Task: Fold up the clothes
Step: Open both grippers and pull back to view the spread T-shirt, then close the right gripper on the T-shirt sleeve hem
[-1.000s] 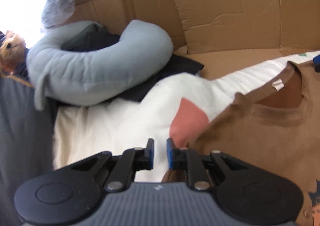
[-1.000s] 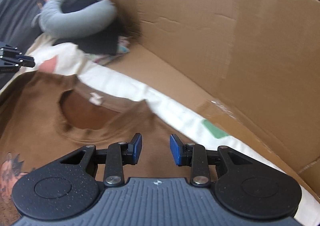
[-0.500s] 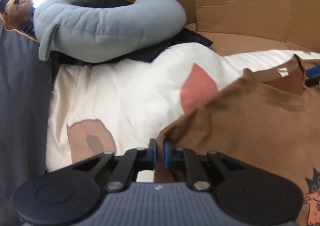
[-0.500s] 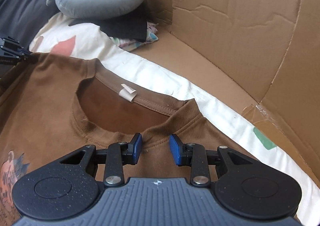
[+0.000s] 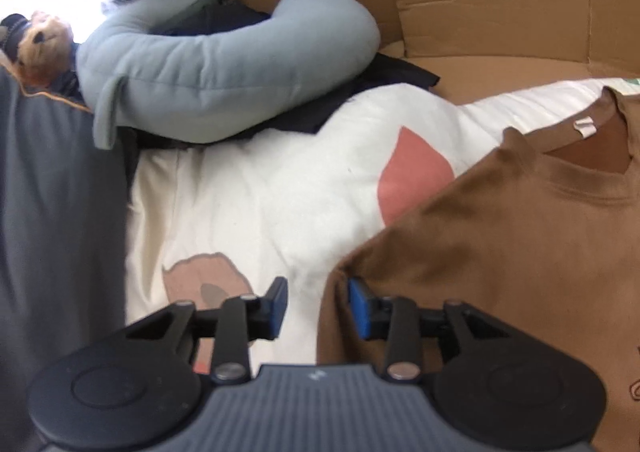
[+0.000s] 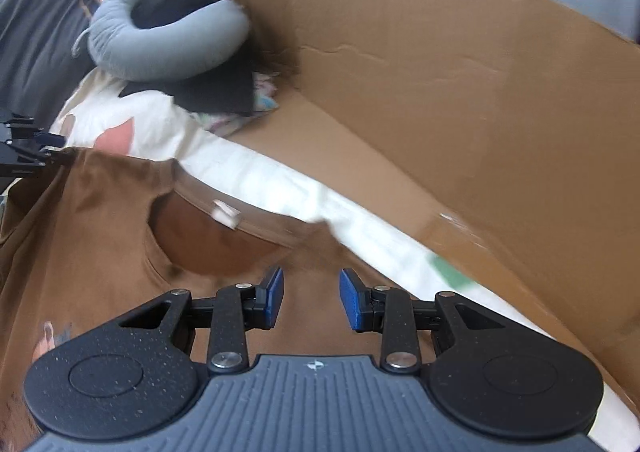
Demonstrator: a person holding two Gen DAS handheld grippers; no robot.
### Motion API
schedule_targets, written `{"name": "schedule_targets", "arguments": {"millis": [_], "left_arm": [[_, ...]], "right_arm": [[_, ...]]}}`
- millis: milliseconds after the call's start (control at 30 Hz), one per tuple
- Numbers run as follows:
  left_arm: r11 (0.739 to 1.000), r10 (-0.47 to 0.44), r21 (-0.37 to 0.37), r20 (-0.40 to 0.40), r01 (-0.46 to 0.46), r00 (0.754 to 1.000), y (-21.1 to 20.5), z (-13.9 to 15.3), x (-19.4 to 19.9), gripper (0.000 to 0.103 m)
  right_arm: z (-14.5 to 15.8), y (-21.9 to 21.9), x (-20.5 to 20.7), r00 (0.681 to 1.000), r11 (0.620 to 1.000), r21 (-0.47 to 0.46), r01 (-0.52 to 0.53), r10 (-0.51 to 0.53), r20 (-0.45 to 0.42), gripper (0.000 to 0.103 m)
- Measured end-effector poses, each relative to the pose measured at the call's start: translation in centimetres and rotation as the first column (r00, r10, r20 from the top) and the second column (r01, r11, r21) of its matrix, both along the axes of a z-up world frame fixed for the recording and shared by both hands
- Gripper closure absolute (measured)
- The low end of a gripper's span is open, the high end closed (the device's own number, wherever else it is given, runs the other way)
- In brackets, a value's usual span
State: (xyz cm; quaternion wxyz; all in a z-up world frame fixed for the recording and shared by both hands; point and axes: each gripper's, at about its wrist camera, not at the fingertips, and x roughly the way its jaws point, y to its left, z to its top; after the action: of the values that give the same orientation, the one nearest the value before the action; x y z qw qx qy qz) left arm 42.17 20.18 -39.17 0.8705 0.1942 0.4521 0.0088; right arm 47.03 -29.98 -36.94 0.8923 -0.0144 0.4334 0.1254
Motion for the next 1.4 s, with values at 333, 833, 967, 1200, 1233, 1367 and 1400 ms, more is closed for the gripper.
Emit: {"name": "schedule_targets", "arguments": {"millis": [333,833,967,1200,1233,1367,1400], "left_arm": [[0.990,0.002,-0.138,0.040,0.004,0.999,-4.7,3.0,-1.0,0.055],[0.966,0.026,-0.257,0.013,-0.022,1.000,-15.5,4.0,-5.3,0.048],[0.962,-0.034,-0.272,0.018,0.038,0.999,-18.5,4.0,-6.5,0.044],[0.936,-0.133,-0.325,0.032,0.136,0.991,-22.8,3.8,-8.2,0.030],[0.933,-0.140,-0.331,0.035,0.143,0.990,-23.3,3.8,-8.3,0.030],[0.918,-0.119,-0.379,0.023,0.119,0.993,-24.4,3.1,-8.6,0.030],[0.914,-0.112,-0.391,0.017,0.110,0.994,-24.7,2.9,-8.7,0.030]], "right_arm": [[1.3,-5.0,-7.5,0.992,0.993,-0.050,0.109,-0.112,-0.053,0.064],[2.5,-9.2,-18.5,0.982,0.983,0.013,0.182,-0.181,-0.057,0.057],[2.9,-10.7,-20.1,0.968,0.967,0.058,0.250,-0.247,-0.051,0.055],[3.7,-13.3,-22.4,0.929,0.920,0.129,0.371,-0.368,-0.044,0.053],[3.5,-13.6,-22.6,0.925,0.916,0.128,0.380,-0.378,-0.040,0.053],[2.7,-14.3,-23.0,0.913,0.910,0.082,0.407,-0.405,-0.039,0.053],[2.4,-14.3,-22.9,0.914,0.912,0.064,0.405,-0.403,-0.042,0.053]]}}
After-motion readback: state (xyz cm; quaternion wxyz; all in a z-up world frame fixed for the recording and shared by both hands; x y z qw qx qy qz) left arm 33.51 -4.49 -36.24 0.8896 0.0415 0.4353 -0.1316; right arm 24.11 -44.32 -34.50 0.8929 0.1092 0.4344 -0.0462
